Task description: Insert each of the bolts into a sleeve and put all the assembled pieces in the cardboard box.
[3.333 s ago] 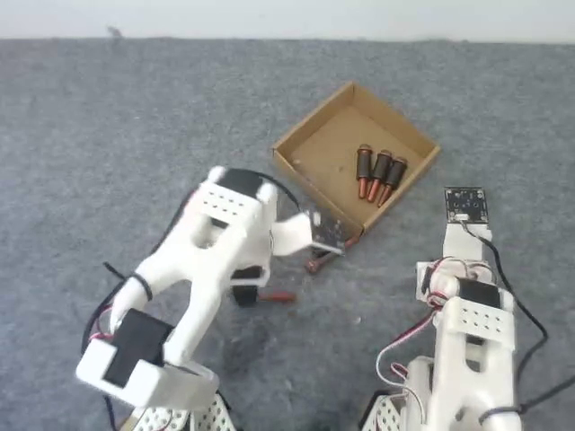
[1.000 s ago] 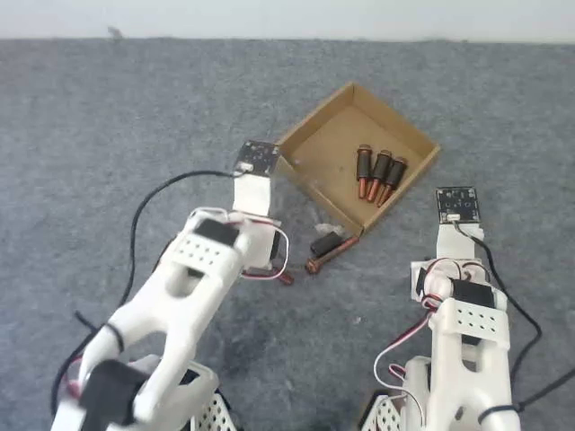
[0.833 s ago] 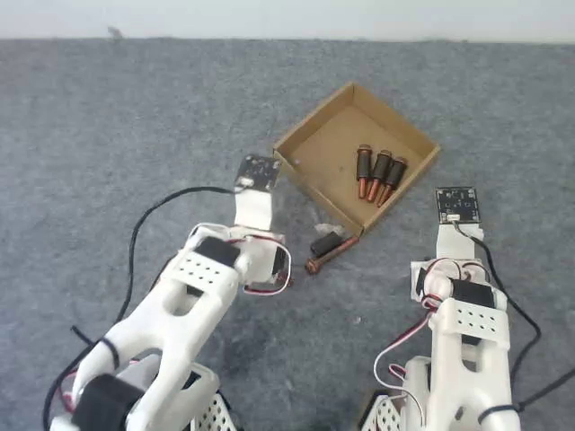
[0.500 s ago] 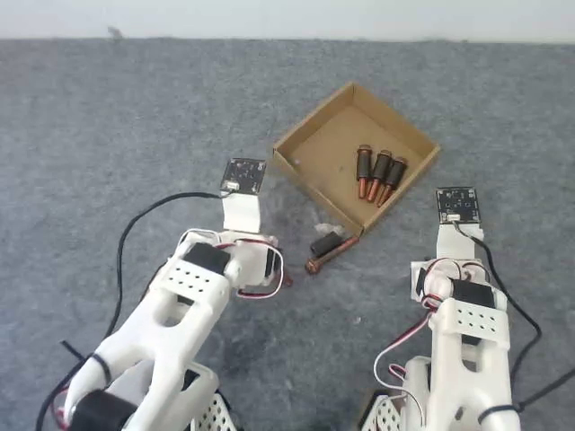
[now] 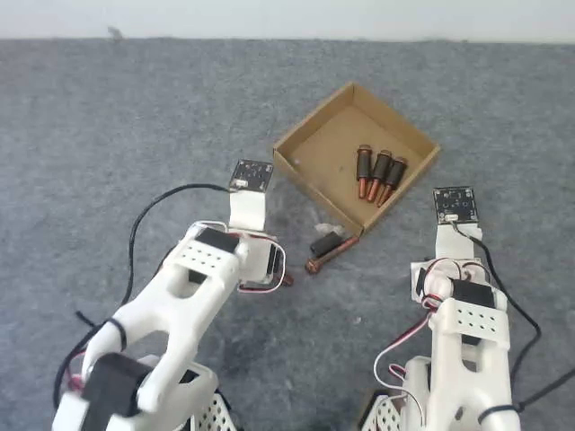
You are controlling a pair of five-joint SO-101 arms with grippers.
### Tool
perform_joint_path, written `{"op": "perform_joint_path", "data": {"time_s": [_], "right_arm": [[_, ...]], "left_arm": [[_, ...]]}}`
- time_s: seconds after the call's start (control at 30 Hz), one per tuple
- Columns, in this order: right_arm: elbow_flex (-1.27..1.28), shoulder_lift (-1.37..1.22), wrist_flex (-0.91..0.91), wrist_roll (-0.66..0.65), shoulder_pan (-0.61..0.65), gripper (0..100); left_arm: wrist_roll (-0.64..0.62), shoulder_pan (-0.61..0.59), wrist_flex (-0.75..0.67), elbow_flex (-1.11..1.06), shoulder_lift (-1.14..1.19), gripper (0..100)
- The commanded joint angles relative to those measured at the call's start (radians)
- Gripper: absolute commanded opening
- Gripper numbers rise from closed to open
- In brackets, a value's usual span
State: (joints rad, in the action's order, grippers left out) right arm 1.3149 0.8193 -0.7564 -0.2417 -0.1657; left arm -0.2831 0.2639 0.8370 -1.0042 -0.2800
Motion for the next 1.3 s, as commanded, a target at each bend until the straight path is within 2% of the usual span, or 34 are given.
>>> {"op": "perform_joint_path", "data": {"time_s": [0.0,0.27,0.5,0.6,0.77,0.9,1.03,1.1,1.27], "right_arm": [[-0.012,0.033,0.018,-0.02,0.012,0.7],[-0.012,0.033,0.022,-0.02,0.012,0.7],[-0.012,0.033,0.022,-0.02,0.012,0.7],[-0.012,0.033,0.022,-0.02,0.012,0.7],[-0.011,0.033,0.021,-0.021,0.012,0.7],[-0.011,0.033,0.022,-0.021,0.013,0.7],[-0.003,0.033,0.022,-0.021,0.042,0.7],[0.002,0.035,0.022,-0.043,0.042,0.7],[0.003,0.041,0.024,-0.057,0.045,0.7]], "left_arm": [[0.003,-0.009,0.015,0.045,0.044,11],[0.012,-0.009,0.061,0.051,0.034,11],[0.011,-0.008,0.06,-0.044,-0.241,11],[0.009,-0.008,0.021,-0.116,-0.301,15],[0.003,-0.008,0.046,-0.145,-0.301,23],[-0.005,-0.008,0.043,-0.17,-0.301,21],[-0.13,-0.008,-0.032,-0.2,-0.281,20],[-0.184,-0.008,-0.077,-0.199,-0.224,19],[-0.189,-0.008,-0.08,-0.09,-0.052,18]]}}
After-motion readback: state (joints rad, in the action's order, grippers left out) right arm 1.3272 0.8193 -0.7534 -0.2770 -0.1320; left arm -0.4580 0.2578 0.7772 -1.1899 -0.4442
